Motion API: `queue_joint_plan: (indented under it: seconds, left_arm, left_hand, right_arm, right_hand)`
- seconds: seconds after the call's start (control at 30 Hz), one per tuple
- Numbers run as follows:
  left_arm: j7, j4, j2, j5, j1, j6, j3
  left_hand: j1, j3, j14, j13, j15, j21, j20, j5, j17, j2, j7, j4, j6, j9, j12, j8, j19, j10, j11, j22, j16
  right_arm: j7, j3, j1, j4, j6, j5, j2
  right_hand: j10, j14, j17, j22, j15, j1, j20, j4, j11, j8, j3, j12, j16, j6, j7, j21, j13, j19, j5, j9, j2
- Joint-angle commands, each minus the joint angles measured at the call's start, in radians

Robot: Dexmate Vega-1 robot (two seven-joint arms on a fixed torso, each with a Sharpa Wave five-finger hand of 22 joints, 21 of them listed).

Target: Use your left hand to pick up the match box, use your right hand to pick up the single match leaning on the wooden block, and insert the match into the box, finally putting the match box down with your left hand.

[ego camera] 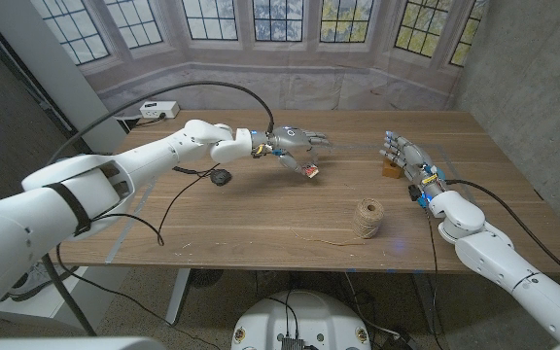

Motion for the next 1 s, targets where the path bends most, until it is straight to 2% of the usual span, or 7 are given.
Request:
queue_joint_plan:
  seconds: [0.03, 0.4, 0.7, 1.0]
  left_arm:
    - [-0.033, 0.023, -0.025, -0.043, -0.001, 0.01, -0.009]
    - [-0.06, 0.071, -0.06, -0.071, -0.028, -0.001, 0.001]
    - [-0.067, 0.123, -0.103, -0.077, -0.064, -0.007, 0.026]
    - [-0.077, 0.168, -0.145, -0.107, -0.083, -0.011, 0.045]
  left_hand:
    - [0.01, -0.003, 0.005, 0.004, 0.003, -0.003, -0.003, -0.002, 0.002, 0.004, -0.004, 0.001, 0.007, 0.006, -0.003, 0.008, 0.004, 0.01, 0.0, 0.003, -0.001]
    - [0.011, -0.006, 0.007, 0.005, 0.002, -0.004, -0.003, -0.002, 0.001, 0.005, -0.003, 0.002, 0.008, 0.006, -0.003, 0.009, 0.004, 0.014, 0.0, 0.003, 0.0]
    - [0.012, -0.007, 0.008, 0.005, 0.001, -0.005, -0.001, -0.002, 0.001, 0.007, -0.002, 0.002, 0.008, 0.007, -0.003, 0.01, 0.003, 0.017, 0.002, 0.003, -0.001]
    - [0.012, -0.01, 0.011, 0.005, 0.001, -0.005, -0.002, -0.002, 0.001, 0.008, 0.0, 0.003, 0.009, 0.007, -0.004, 0.011, 0.003, 0.02, 0.0, 0.003, 0.0]
  right_arm:
    - [0.022, 0.0, 0.023, -0.022, -0.083, -0.014, -0.061]
    - [0.024, 0.012, 0.03, -0.066, -0.143, -0.026, -0.12]
    - [0.01, 0.045, -0.005, -0.11, -0.152, -0.037, -0.166]
    - [0.0, 0.068, -0.032, -0.14, -0.18, -0.061, -0.214]
  right_hand:
    - [0.002, 0.004, 0.003, 0.002, -0.01, -0.006, -0.01, -0.005, 0.002, -0.001, 0.005, 0.003, 0.002, 0.007, 0.005, 0.003, 0.001, 0.009, 0.0, 0.004, 0.001]
    - [0.003, 0.003, 0.003, 0.001, -0.01, -0.005, -0.01, -0.006, 0.001, -0.001, 0.005, 0.003, 0.002, 0.007, 0.003, 0.003, 0.001, 0.009, 0.0, 0.004, 0.001]
    - [0.004, 0.003, 0.003, 0.001, -0.01, -0.004, -0.01, -0.007, 0.002, 0.0, 0.006, 0.003, 0.001, 0.008, 0.003, 0.003, 0.001, 0.009, 0.0, 0.004, 0.001]
    - [0.007, 0.004, -0.002, 0.001, -0.01, 0.007, -0.009, -0.019, 0.002, 0.001, 0.011, 0.004, -0.002, 0.01, 0.002, 0.003, 0.001, 0.011, 0.001, 0.004, -0.004]
